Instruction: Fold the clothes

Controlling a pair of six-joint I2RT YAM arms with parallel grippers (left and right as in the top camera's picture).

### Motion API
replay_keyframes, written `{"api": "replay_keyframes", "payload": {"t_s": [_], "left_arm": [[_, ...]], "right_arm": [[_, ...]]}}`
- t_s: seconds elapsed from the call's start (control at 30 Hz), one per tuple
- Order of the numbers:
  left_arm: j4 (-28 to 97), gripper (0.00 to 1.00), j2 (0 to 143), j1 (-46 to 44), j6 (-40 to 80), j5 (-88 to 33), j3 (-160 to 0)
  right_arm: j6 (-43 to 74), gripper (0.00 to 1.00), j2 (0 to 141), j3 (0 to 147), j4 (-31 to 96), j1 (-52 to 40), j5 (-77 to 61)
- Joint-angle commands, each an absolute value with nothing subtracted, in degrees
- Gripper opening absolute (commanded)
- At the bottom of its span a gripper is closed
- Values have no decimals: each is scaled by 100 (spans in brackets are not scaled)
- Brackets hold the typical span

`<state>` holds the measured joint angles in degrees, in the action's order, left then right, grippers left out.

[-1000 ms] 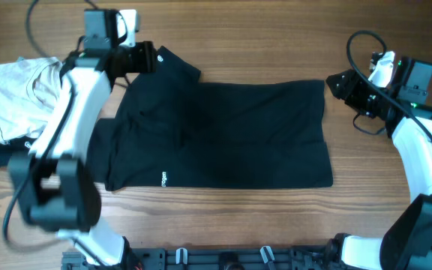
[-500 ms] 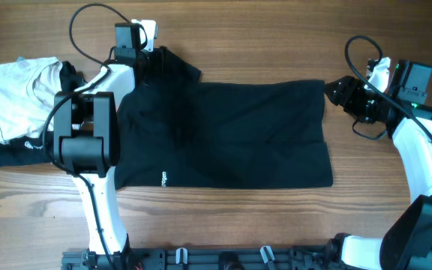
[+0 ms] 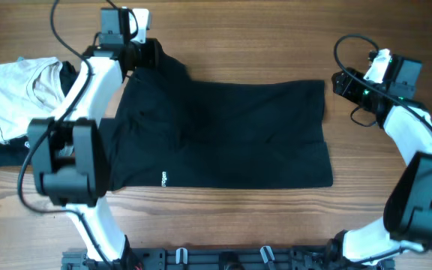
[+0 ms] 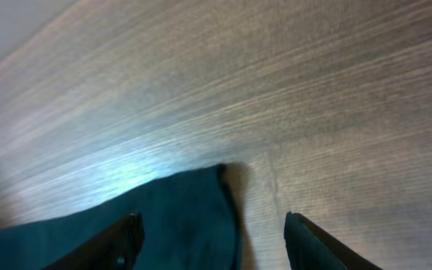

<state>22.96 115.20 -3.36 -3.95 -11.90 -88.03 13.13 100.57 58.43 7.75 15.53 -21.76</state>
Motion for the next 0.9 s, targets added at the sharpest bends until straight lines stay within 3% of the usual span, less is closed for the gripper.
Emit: {"api": "replay_keyframes", "payload": {"t_s": [0.0, 0.2, 0.5, 0.63, 0.73, 0.83, 0.87], "left_arm": [[2727, 4, 11166, -298, -360, -1125, -8788], [3406, 4, 10947, -298, -255, -696, -8788], [3586, 4, 10208, -316, -60, -701, -8788], [3675, 4, 10156, -316, -60, -703, -8788], [3691, 4, 10156, -344, -60, -705, -8788], [3715, 4, 10156, -403, -62, -701, -8788], [3715, 4, 10156, -403, -62, -701, -8788]], "right_arm": [[1203, 65, 10648, 5876, 508, 1555, -2191], [1225, 65, 11520, 5876, -193, 1553, -3173], [1518, 64, 11684, 5876, -362, 1017, -2755], [1715, 47, 11684, 5876, -467, 897, -2567], [1712, 44, 11684, 5876, -454, 884, -2440], [1712, 34, 11684, 5876, -532, 884, -2381], [1712, 26, 11679, 5878, -587, 884, -2381]]}}
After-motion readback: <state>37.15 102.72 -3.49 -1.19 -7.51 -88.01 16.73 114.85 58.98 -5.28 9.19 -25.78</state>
